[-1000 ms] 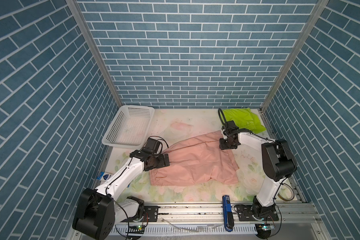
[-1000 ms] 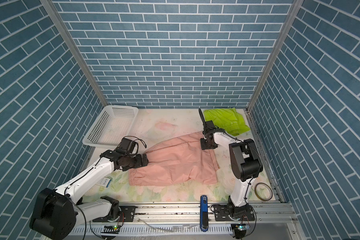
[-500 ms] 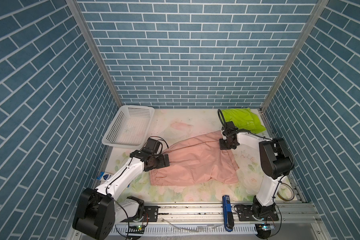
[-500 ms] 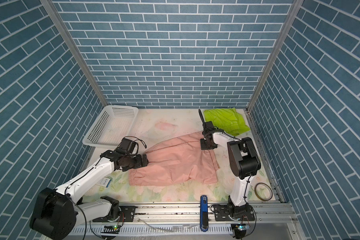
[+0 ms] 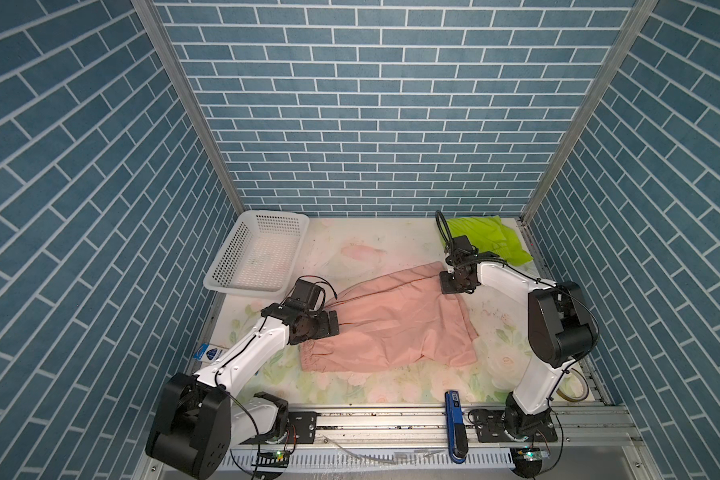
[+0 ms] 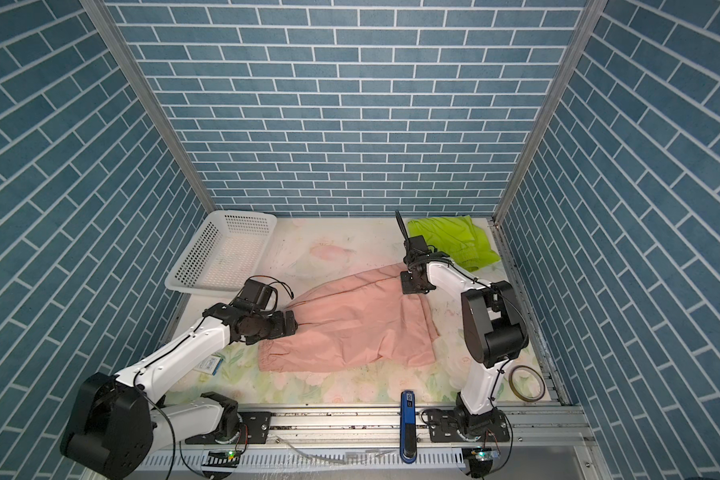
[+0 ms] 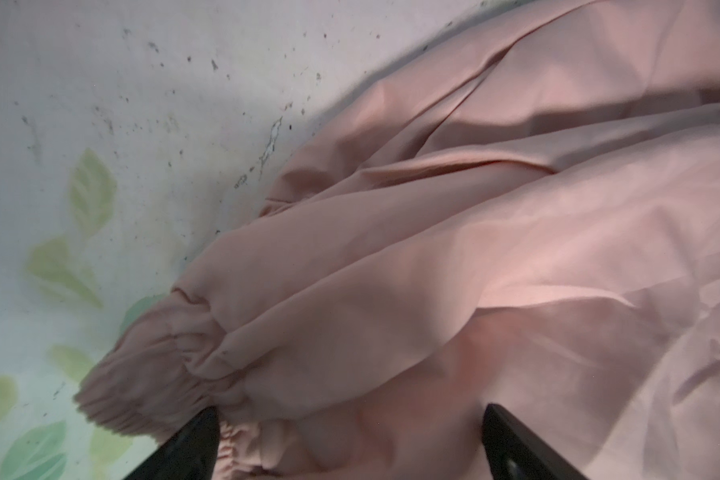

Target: Fold and stack the shorts

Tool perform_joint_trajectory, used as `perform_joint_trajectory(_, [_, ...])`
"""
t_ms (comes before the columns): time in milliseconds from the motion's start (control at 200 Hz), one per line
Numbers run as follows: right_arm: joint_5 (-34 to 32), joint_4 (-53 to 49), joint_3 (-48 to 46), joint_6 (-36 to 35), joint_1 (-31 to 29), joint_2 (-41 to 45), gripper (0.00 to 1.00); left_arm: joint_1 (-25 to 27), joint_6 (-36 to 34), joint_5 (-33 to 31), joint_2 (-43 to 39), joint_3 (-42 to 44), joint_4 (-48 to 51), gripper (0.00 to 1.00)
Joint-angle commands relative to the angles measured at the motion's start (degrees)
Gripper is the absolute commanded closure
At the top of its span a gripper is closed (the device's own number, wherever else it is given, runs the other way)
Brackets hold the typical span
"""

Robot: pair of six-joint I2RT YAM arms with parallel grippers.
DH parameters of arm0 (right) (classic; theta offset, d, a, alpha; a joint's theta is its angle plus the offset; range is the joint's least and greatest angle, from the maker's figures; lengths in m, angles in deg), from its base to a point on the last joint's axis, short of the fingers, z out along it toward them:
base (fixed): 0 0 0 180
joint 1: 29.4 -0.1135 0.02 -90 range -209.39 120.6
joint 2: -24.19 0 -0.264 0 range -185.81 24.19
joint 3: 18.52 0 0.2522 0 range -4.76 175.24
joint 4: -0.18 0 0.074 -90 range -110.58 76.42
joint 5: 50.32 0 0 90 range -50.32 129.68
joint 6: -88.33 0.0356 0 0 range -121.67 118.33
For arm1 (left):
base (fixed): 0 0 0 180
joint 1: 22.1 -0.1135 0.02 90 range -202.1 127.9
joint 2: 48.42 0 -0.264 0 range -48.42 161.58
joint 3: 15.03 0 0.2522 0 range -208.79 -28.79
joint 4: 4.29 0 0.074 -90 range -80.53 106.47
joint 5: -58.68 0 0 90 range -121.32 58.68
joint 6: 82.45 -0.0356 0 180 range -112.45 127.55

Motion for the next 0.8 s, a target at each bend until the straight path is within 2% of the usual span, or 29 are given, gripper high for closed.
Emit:
perform_joint_trajectory(0, [-2.9, -4.7, 4.2, -2.8, -0.5, 2.4, 1.00, -0.5, 0.4, -1.3, 1.1, 1.9, -2.2, 0.00])
perform_joint_trajectory(185, [-5.1, -7.5, 11.3, -6.6, -0.5, 0.6, 1.00, -1.0, 1.5, -2.9, 3.9, 4.2, -5.3, 0.00])
perform_joint_trajectory(370, [-5.2, -10.7, 19.1, -9.9, -0.4, -5.8, 1.00, -0.9, 1.4, -3.9, 6.5, 5.4, -7.1, 0.00])
perform_joint_trajectory(570, [-2.3, -13.8, 22.5, -10.2, 0.5, -12.2, 1.00, -0.9, 1.6, -3.7, 6.8, 5.5, -7.6, 0.00])
perform_joint_trajectory(595, [-2.0, -14.1, 22.5, -9.9, 0.6, -12.4, 0.93, -0.9, 1.5, -3.7, 7.0, 5.3, -7.6, 0.00])
perform_joint_trajectory(635, [-1.6, -14.1, 22.2, -9.5, 0.6, -12.2, 0.72, -1.0, 1.4, -3.6, 7.1, 5.1, -7.3, 0.00])
perform_joint_trajectory(665, [-1.1, -13.9, 21.7, -9.3, 0.7, -11.7, 0.62, -0.9, 1.4, -3.5, 7.1, 4.8, -7.0, 0.00])
perform_joint_trajectory(735, [-0.6, -11.8, 19.0, -8.1, 1.0, -8.0, 0.48, -1.0, 1.2, -2.9, 6.9, 3.6, -5.8, 0.00])
perform_joint_trajectory(795, [0.6, -9.8, 15.5, -6.6, 1.8, -3.6, 0.45, -0.9, 1.2, -2.1, 6.1, 2.0, -3.7, 0.00])
